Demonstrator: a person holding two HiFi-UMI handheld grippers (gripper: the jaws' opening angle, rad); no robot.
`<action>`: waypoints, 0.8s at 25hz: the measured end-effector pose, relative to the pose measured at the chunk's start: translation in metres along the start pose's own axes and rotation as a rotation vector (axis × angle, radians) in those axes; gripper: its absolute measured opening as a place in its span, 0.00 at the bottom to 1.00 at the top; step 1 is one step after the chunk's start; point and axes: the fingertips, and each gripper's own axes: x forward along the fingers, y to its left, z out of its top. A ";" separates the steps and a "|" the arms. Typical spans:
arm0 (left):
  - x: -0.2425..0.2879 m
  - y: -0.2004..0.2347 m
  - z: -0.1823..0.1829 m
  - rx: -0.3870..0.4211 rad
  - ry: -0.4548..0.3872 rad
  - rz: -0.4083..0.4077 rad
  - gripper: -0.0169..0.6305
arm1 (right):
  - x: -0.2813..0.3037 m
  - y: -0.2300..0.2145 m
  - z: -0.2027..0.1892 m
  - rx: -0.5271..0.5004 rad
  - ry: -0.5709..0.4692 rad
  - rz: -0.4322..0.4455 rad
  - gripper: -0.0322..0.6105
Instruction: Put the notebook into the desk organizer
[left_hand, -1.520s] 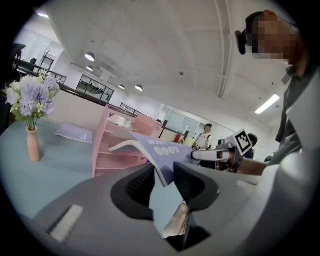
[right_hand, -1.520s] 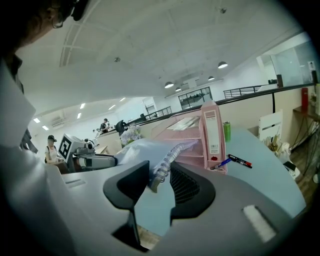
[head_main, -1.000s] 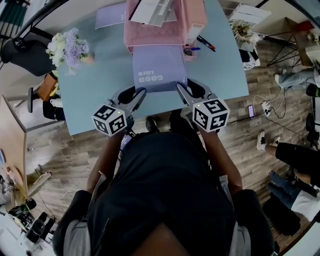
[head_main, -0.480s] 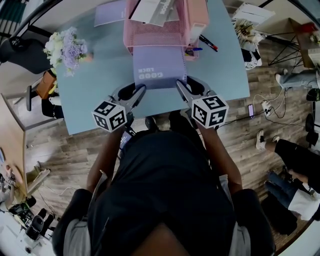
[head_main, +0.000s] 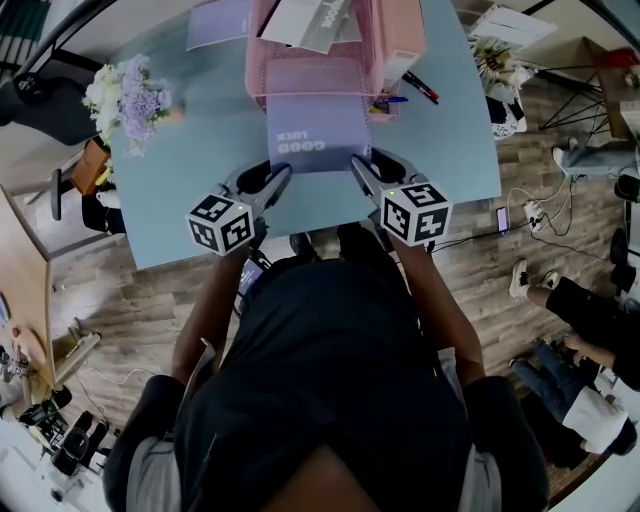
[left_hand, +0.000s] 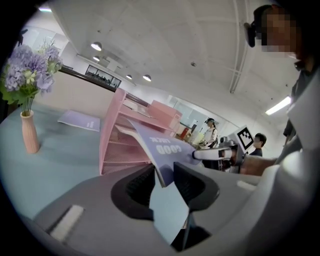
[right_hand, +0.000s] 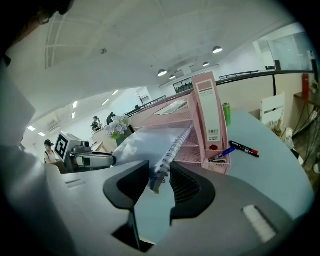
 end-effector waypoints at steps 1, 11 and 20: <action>0.001 0.001 -0.001 -0.001 0.003 0.002 0.30 | 0.002 -0.002 -0.001 0.005 0.005 0.000 0.25; 0.018 0.014 -0.008 -0.016 0.036 0.023 0.30 | 0.019 -0.019 -0.010 0.033 0.045 -0.002 0.25; 0.033 0.030 -0.013 -0.036 0.065 0.047 0.29 | 0.039 -0.036 -0.018 0.094 0.083 0.005 0.25</action>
